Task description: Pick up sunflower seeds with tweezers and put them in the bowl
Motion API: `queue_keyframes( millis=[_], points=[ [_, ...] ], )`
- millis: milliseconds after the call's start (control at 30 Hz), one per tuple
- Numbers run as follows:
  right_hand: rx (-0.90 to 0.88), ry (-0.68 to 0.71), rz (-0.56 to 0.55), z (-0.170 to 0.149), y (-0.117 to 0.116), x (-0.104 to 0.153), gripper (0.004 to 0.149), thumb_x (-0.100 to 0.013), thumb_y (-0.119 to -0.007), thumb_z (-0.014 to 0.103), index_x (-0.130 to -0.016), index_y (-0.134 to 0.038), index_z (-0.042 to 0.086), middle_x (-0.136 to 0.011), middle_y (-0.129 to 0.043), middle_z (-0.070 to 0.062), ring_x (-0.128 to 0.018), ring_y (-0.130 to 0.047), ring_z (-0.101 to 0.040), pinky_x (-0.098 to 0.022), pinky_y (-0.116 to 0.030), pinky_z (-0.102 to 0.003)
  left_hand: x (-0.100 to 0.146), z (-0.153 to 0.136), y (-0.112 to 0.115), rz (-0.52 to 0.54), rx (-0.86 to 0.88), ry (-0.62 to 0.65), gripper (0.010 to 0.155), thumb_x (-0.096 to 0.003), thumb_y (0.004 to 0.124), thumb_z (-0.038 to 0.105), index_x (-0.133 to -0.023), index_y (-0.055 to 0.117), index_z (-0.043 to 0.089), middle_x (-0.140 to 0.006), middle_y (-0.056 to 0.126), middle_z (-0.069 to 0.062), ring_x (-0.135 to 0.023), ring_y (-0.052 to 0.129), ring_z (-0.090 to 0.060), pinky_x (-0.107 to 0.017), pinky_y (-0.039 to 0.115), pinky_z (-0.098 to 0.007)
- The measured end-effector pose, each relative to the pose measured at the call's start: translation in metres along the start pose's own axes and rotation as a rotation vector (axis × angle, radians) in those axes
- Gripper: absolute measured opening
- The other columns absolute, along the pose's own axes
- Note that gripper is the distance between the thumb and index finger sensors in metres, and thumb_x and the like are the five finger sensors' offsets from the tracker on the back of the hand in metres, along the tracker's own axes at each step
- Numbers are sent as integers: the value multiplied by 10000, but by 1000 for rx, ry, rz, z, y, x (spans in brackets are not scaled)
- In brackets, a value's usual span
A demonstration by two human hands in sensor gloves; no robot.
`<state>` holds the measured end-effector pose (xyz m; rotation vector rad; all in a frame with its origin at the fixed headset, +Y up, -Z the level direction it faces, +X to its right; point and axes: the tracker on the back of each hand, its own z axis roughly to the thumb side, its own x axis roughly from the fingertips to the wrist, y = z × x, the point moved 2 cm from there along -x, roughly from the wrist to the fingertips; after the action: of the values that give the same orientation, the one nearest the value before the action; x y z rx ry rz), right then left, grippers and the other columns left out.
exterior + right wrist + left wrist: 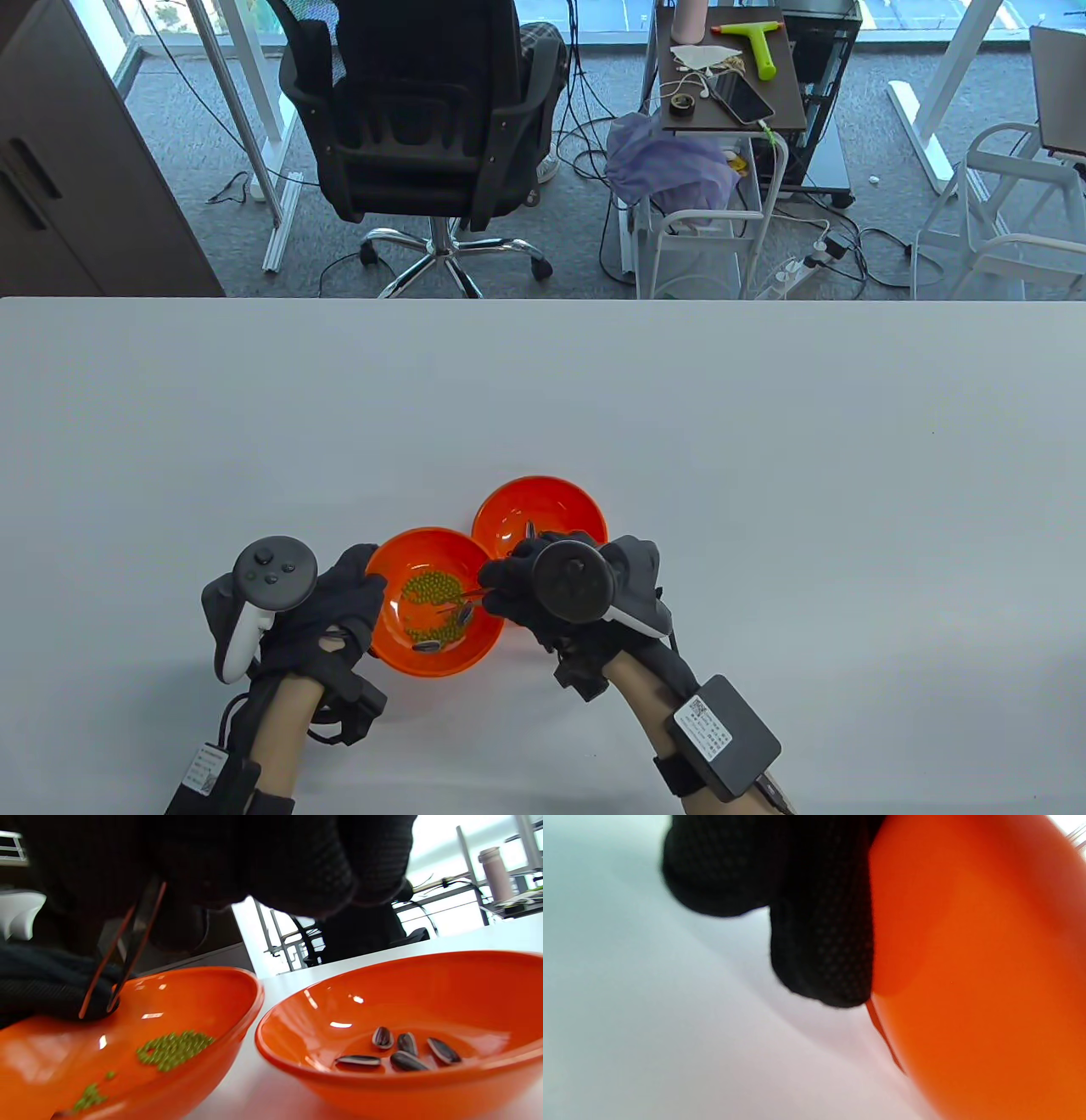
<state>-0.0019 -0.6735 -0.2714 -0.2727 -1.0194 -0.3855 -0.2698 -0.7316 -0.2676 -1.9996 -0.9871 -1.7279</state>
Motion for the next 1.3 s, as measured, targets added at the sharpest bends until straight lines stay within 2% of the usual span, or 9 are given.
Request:
queue_keyframes(
  millis=[100,400,767,1033,1300],
  points=[
    [52,38,40,11,-9,1,393,-280,-923,476,-618,-1059,329,-398,-971,167,-349,-981,-120,-530,-840,-417,0,0,0,0,2,1,516,-484,720,363,-974,719,201,-724,983,-83,-264,1169,-174,-236,979,-333],
    [138,80,58,24,-23,3,395,-281,-920,481,-621,-1057,333,-398,-971,170,-348,-983,-120,-528,-842,-415,0,0,0,-1,3,5,514,-484,720,363,-973,720,202,-725,982,-81,-263,1169,-172,-238,979,-332],
    [171,111,21,27,-27,5,369,-278,-930,458,-591,-1071,322,-382,-974,163,-343,-982,-119,-529,-844,-411,0,0,1,-3,-1,6,514,-485,720,362,-973,721,200,-725,983,-83,-264,1169,-174,-236,979,-333],
    [141,86,-34,21,-16,5,364,-277,-933,453,-581,-1077,315,-376,-977,159,-339,-982,-121,-528,-845,-410,0,-1,1,-4,1,3,513,-484,720,363,-972,721,202,-725,983,-82,-263,1169,-174,-237,979,-332],
    [147,-37,-147,-2,7,5,364,-284,-930,451,-584,-1076,307,-372,-973,158,-327,-977,-121,-524,-843,-408,0,-1,1,-2,1,-2,515,-484,721,362,-973,720,200,-724,983,-82,-263,1169,-174,-237,979,-332]
  ],
)
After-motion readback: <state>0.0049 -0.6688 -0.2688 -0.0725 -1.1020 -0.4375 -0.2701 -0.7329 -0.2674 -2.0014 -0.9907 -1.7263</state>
